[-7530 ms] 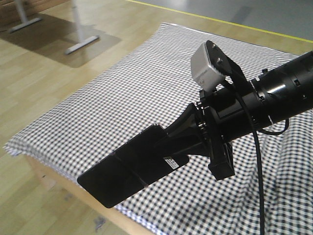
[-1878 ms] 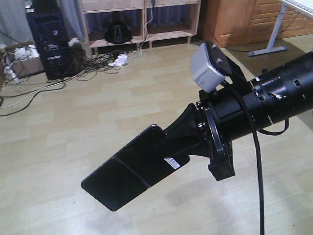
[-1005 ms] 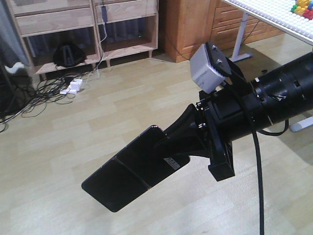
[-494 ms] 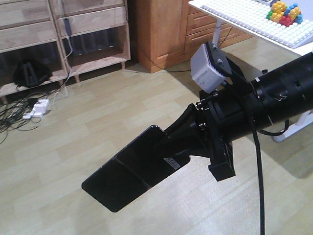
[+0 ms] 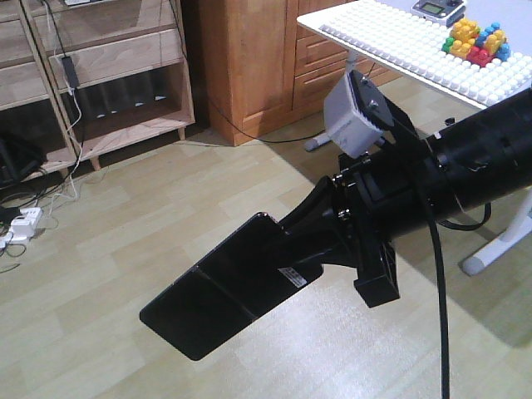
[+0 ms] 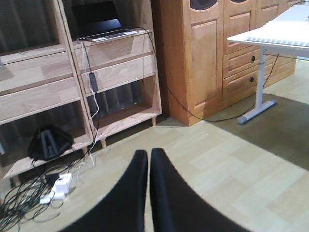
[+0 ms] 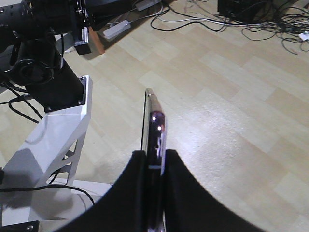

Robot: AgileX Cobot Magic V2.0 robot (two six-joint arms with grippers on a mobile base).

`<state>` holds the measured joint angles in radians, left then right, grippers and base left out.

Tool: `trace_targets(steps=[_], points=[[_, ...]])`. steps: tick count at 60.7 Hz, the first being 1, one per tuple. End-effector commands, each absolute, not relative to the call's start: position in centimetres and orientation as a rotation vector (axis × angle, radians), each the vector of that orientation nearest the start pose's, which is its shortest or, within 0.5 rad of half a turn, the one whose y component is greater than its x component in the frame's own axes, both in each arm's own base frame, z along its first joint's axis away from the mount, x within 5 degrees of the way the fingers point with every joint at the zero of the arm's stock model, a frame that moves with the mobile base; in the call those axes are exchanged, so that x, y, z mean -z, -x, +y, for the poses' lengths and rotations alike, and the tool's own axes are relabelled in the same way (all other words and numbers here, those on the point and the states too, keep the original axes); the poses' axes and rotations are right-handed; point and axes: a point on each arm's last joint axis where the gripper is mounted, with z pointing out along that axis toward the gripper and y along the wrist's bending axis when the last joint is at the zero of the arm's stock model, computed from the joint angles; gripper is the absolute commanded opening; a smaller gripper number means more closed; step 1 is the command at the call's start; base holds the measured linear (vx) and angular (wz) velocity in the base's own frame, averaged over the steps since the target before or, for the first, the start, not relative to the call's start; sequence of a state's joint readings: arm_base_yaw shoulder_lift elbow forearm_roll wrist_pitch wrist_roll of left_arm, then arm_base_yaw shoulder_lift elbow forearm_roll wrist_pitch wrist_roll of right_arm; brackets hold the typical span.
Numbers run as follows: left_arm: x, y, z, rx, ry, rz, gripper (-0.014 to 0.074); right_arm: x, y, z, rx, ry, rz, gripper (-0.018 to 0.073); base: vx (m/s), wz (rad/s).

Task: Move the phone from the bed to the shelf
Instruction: 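Drive toward the wooden shelf unit with the laptop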

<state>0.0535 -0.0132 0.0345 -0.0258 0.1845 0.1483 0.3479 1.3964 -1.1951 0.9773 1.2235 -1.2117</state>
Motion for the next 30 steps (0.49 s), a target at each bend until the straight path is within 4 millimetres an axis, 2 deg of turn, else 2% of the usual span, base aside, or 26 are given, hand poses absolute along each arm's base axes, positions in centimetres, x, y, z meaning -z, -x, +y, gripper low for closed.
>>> trace_targets(steps=[1,30], points=[[-20.03,-5.48,0.23,-0.119,-0.051,1.581,0.0001,-37.21,-21.3,15.78,-1.085,1.443,1.778,-0.0002,0.43,-0.03],[-20.03,-5.48,0.23,-0.119,-0.051,1.581,0.0001,-37.21,-21.3,15.78,-1.085,1.443,1.778,-0.0002,0.42,-0.01]])
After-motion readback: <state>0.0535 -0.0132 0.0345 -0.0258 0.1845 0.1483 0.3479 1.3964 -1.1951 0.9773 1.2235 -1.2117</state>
